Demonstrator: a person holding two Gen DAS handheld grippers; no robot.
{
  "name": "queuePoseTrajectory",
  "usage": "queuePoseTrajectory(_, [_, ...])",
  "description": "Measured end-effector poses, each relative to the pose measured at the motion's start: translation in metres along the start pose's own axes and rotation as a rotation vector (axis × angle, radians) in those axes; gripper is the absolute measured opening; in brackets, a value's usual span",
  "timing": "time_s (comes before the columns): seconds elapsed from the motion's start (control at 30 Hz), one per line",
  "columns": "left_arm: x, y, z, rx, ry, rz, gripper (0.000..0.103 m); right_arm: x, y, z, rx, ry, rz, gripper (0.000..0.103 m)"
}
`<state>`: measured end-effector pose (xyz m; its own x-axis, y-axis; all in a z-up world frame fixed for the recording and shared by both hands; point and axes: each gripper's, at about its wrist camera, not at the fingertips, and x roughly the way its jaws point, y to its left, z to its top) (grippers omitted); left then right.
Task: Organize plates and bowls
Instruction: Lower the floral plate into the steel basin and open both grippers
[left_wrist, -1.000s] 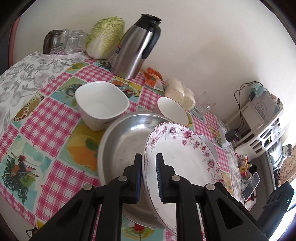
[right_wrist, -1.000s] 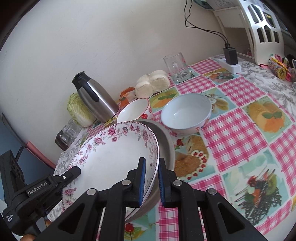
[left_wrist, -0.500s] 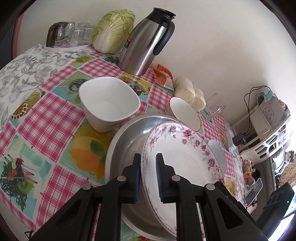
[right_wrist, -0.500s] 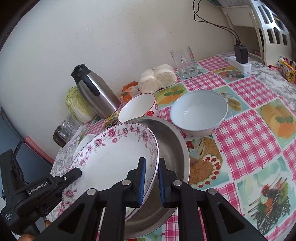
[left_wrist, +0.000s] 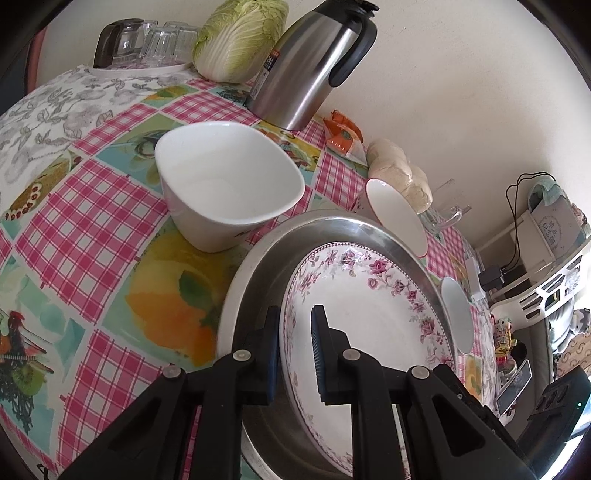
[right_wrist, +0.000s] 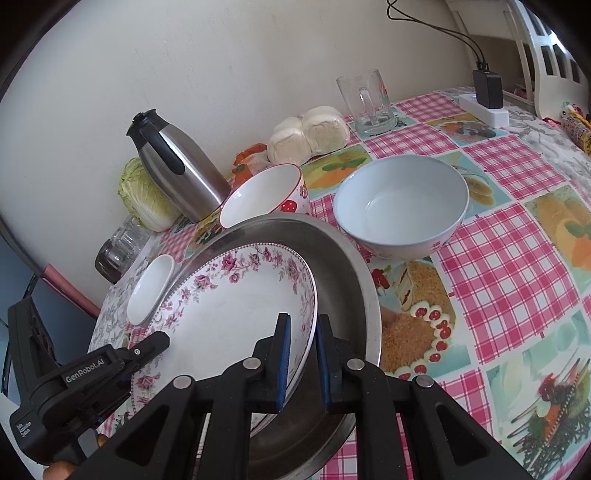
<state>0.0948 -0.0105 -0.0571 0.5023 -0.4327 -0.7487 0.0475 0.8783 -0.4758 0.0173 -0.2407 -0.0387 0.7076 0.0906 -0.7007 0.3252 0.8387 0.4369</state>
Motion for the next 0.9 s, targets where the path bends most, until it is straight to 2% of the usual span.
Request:
queuePoseTrajectory(0.4, [0.0005, -0.0028, 0.0002, 0.042, 0.005, 0.043, 0.015, 0.0052, 0.0032, 0.0016, -0.04, 0.001, -0.021, 0.017])
queuePoseTrajectory(0.67, [-0.0002, -0.0011, 0.0012, 0.043, 0.0, 0.071, 0.021, 0.0044, 0.0032, 0.0013, -0.072, 0.001, -0.057, 0.017])
queuePoseTrajectory(0.9, [0.0001, -0.0012, 0.0011, 0.042, 0.008, 0.084, 0.021, 0.0047, 0.0058, 0.0005, -0.1, 0.005, -0.054, 0.023])
